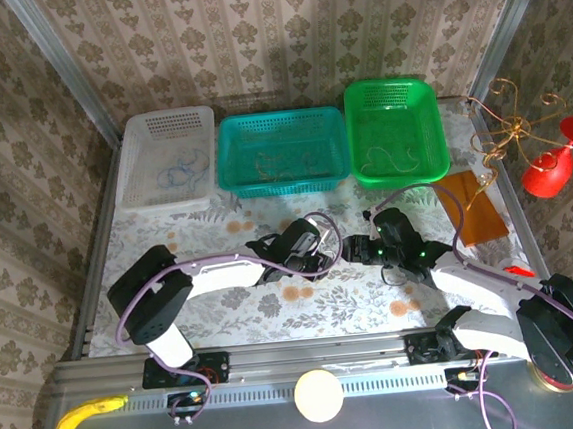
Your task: Untangle the cables
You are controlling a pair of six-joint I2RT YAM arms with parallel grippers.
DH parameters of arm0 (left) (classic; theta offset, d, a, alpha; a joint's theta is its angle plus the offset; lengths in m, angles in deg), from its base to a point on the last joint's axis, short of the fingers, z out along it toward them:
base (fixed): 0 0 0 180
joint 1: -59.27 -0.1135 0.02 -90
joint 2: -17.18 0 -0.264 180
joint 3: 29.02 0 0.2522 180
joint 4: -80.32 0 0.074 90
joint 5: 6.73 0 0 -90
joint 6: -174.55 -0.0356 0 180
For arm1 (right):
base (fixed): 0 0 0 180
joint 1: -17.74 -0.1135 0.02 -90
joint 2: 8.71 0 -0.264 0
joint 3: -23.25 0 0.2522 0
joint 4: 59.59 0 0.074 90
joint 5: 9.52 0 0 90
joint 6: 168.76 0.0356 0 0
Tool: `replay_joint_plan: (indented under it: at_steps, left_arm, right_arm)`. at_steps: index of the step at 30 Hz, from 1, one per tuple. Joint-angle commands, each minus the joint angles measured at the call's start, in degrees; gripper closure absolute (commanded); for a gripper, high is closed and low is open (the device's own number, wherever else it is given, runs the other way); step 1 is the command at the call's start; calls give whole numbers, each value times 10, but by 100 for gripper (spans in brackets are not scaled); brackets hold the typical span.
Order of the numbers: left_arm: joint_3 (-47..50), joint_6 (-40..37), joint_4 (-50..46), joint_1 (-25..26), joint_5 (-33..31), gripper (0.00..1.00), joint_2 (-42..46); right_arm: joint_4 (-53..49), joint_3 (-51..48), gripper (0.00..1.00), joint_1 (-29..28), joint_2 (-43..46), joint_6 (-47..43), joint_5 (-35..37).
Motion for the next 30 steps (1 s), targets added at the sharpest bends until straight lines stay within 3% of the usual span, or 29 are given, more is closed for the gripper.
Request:
replay_joint_plan:
  at_steps: [1,5,8,13,20,30]
  left_arm:
    - [5,-6,11,-1,1,60,-7]
    - [22,6,35,-10,10,87,2]
    - [32,8,39,-15,17,100,24]
    - [60,17,55,-30,40,100,79]
    - [136,59,147,-69,100,100,176]
    - [174,81,199,-90,135,100,221]
  right_arm:
    - [-6,-3,43,4,5,2,-7]
    - [-5,3,43,3,-2,3,-15]
    - [-2,3,43,3,-2,6,-24]
    - [10,-1,43,4,-3,18,-36]
    - [40,5,43,3,-21,32,-61]
    - [137,23,42,4,-53,64,-127]
